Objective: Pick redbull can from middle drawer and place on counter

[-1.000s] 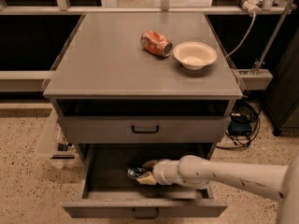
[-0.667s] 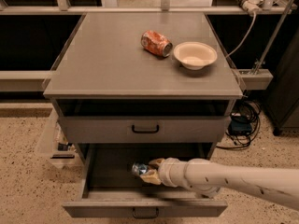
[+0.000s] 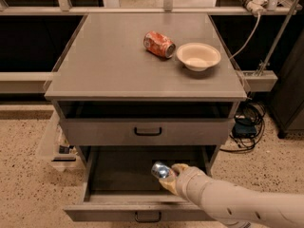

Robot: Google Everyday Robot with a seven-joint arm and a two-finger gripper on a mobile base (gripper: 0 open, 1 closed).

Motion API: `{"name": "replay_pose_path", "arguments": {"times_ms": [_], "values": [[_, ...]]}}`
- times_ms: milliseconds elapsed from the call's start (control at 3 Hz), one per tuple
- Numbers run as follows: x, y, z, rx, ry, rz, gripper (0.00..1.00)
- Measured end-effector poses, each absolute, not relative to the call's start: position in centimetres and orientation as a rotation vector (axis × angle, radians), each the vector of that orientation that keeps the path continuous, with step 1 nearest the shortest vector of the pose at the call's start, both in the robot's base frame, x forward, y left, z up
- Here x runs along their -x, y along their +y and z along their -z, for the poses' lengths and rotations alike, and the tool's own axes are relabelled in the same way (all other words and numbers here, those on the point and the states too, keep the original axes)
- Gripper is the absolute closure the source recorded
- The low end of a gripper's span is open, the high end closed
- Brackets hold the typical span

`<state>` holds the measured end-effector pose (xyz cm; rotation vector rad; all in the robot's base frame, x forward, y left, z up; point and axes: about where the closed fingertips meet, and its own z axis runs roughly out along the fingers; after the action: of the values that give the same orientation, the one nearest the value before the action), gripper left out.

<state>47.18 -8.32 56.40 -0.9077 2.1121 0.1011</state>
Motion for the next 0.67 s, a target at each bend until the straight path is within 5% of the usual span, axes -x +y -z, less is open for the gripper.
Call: {"name": "replay_pose_path", "arguments": {"times_ms": [667], "values": [[-49.02,-8.16,-61.44,0.922,2.017,-0.085,1.0]]}}
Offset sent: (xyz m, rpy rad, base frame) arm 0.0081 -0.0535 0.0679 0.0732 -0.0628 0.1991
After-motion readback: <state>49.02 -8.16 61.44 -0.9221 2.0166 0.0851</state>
